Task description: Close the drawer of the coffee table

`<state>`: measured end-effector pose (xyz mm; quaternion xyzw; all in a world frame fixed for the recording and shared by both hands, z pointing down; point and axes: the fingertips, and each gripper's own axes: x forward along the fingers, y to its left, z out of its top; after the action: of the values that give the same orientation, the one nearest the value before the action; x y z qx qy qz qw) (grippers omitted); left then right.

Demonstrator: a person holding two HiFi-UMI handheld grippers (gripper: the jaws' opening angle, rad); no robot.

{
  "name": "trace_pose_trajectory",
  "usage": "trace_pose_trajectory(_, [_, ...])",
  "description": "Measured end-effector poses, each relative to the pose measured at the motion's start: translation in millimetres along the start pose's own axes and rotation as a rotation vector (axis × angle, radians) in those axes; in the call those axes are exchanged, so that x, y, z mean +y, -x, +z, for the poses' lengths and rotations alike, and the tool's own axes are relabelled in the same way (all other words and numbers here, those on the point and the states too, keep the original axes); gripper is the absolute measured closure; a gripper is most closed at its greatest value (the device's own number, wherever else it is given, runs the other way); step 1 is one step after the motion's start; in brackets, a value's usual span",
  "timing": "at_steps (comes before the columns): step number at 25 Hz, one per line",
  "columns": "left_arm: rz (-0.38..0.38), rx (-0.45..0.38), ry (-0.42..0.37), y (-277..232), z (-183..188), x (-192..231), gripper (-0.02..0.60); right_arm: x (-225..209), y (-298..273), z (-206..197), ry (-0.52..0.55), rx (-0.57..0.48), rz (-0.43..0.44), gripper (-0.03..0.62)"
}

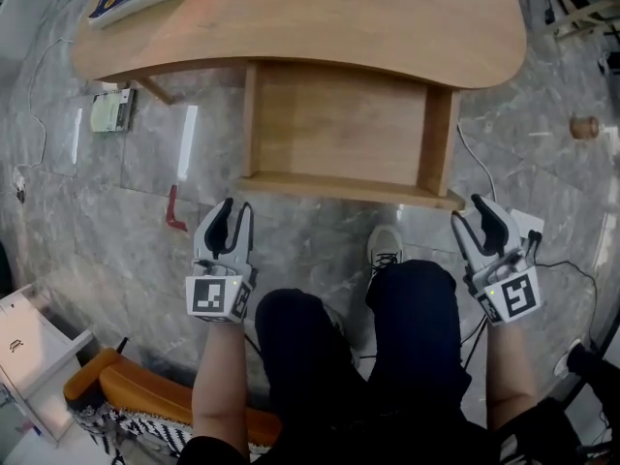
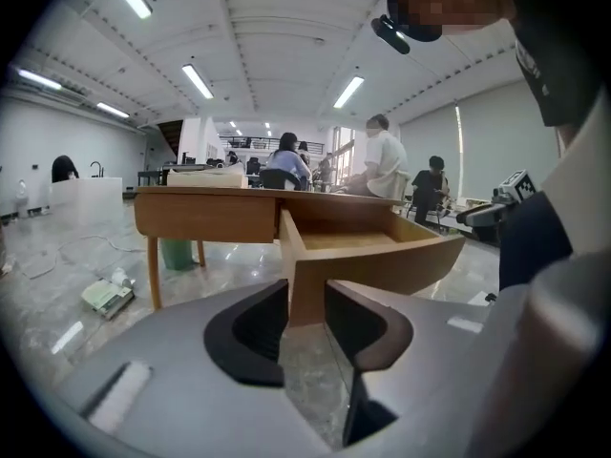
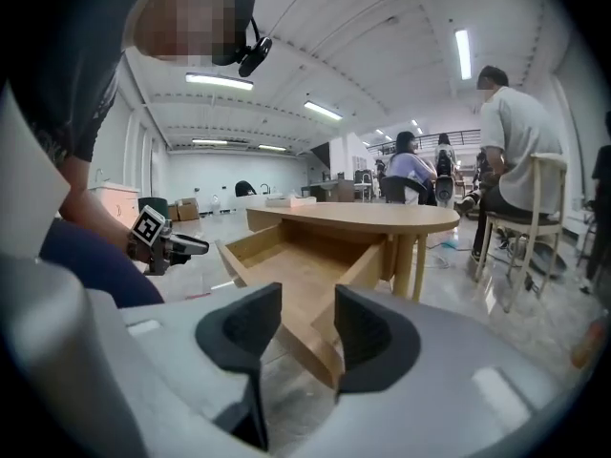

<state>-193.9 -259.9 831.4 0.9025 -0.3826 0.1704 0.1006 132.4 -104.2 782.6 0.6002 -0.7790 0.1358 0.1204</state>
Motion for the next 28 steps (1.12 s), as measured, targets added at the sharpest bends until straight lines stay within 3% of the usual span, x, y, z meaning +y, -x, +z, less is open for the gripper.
trace_pose_trajectory(4, [-0.066, -0.011, -0.054, -15.1, -14.8, -1.1, 0.343, -2.9, 7.6, -29.5, 0.041, -0.011, -0.026, 0.419])
trace_pose_trajectory(8, [-0.162, -0.059, -0.167, -37.4, -15.3, -7.6, 0.3, -9.0, 2.9, -56.1, 0.056, -0.02, -0.06, 0.399])
trace_pose_trajectory(12, [-0.207, -0.071, -0.199, -46.6, -14.1, -10.8, 0.295, -12.1, -10.2, -76.6, 0.06, 0.006, -0.08, 0.397])
trace_pose_trajectory(18, [-0.214, -0.059, -0.218, -45.9, -13.0, -5.5, 0.284, -12.2, -19.5, -78.9, 0.025, 0.018, -0.068, 0.387])
trace_pose_trajectory(23, [-0.226, -0.056, -0.155, -47.4, -10.7, -7.4, 0.284, -14.3, -23.3, -81.3, 0.005, 0.023, -0.031, 0.373])
trace_pose_trajectory(28, [-0.194, -0.043, -0.184, -43.3, -11.6, -11.9, 0.347, -11.3, -23.4, -80.6, 0.0, 0.049, -0.032, 0.373])
